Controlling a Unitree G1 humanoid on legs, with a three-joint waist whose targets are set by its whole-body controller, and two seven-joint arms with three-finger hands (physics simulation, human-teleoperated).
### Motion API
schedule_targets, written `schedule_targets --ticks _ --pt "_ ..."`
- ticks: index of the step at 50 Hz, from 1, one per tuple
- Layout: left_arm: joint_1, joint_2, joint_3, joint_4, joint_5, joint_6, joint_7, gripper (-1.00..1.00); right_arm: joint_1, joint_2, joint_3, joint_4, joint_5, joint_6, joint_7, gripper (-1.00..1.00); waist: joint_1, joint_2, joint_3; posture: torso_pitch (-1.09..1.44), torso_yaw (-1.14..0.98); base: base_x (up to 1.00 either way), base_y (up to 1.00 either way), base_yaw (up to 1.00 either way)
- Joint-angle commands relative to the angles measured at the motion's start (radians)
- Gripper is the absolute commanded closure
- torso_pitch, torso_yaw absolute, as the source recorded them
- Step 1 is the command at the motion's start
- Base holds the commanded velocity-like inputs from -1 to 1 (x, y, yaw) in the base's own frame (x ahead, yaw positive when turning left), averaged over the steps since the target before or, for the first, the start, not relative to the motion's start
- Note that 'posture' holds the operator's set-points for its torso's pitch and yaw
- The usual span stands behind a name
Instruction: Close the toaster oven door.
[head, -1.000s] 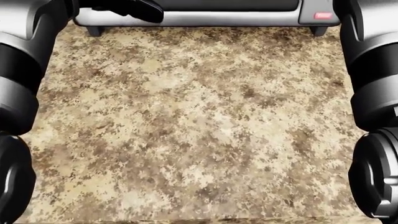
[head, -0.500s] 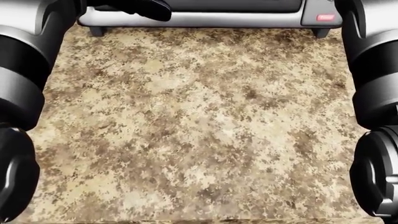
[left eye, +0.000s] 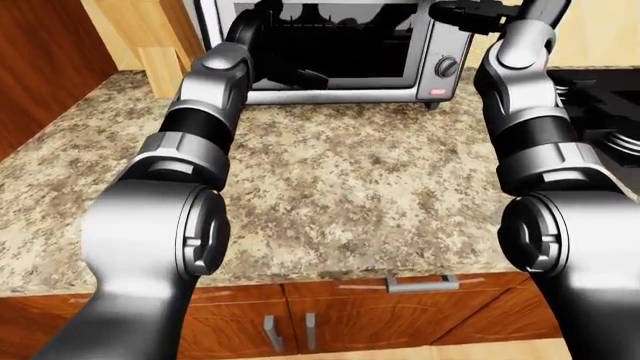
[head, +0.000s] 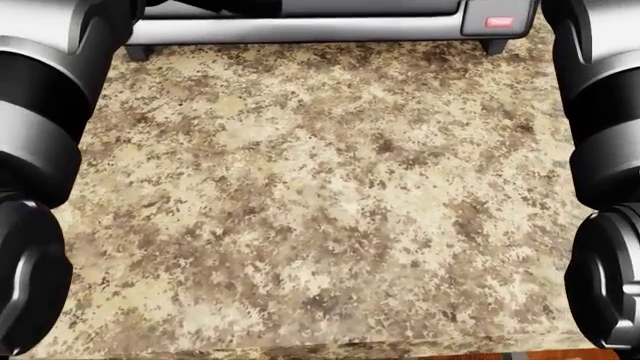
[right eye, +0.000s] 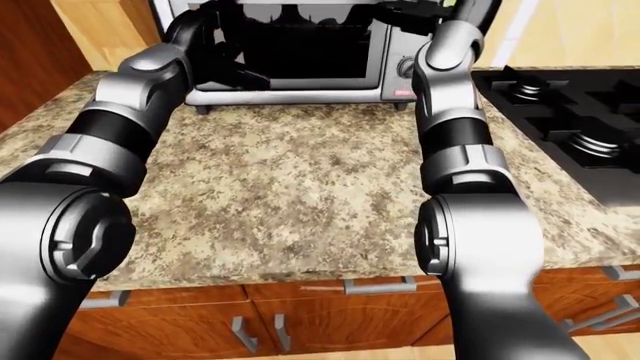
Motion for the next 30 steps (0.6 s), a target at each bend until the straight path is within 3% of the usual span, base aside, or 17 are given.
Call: schedule_targets --ticks 1,15,30 --pt "-0.061 0.038 0.005 -0.076 0.008 -0.076 0.063 -1.0 -0.043 -0.012 0.002 -0.037 -0.007 -0.026 0.001 -1.0 0.007 -0.005 -0.041 0.0 0.0 0.0 0.0 0.0" --pt "-0.071 0.026 0.012 -0.065 0.023 -0.071 0.1 -1.0 -0.047 -0.022 -0.001 -0.043 -0.002 -0.018 0.002 -1.0 0.005 -0.009 -0.041 0.0 0.0 0.0 0.0 0.0" --pt "-0.067 0.017 0.03 -0.055 0.032 -0.052 0.195 -1.0 -0.038 -0.023 -0.001 -0.049 0.001 -0.017 -0.002 -1.0 0.002 -0.007 -0.04 0.0 0.0 0.0 0.0 0.0"
